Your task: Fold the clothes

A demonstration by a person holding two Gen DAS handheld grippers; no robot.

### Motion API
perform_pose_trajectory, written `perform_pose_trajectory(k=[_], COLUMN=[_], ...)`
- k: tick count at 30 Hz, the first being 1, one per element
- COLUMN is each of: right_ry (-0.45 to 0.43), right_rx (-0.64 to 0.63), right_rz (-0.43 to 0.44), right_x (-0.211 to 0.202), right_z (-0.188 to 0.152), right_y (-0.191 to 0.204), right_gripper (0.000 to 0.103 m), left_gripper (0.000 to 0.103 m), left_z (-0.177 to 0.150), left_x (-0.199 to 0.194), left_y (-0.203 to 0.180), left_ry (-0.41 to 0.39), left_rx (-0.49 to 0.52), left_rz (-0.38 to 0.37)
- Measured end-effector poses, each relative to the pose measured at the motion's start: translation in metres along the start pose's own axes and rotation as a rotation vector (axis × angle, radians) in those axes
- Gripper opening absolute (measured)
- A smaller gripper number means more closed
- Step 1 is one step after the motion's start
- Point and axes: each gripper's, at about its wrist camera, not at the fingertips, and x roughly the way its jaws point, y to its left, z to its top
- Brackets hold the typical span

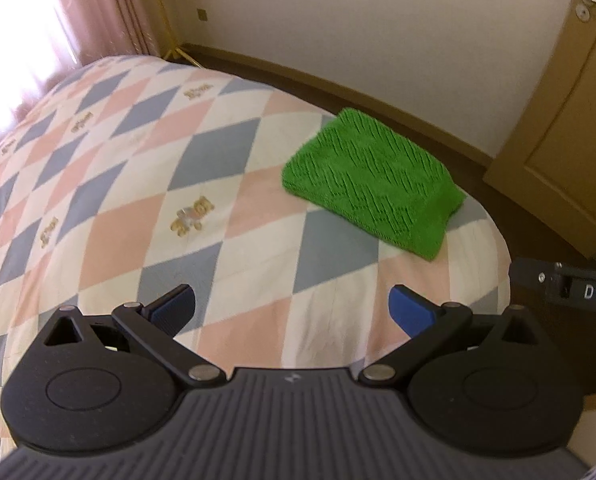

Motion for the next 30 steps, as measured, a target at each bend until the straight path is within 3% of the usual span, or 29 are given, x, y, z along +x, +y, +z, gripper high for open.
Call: perform_pose_trajectory(k=[6, 19, 30], right_ry=[0.032, 0.074, 0.101], right_rx=[0.019, 0.072, 0.064], right_rz=[-0.018, -0.031, -0.039], right_x=[0.008, 0.015, 0.030], right_z=[0.000, -0.002, 0.005], right_y=[-0.008, -0.030, -0.034], right_gripper=[0.103, 0.103, 0.103], left_gripper=[0.102, 0.102, 0.102], left_z=[0.001, 0.016, 0.024], left_x=[0.012, 0.025, 0.048], left_y=[-0.010, -0.034, -0.043], left_ry=[0.041, 0.046, 0.090], left_rx=[0.024, 0.083, 0.101], left_rz=[0.005, -0.051, -0.037])
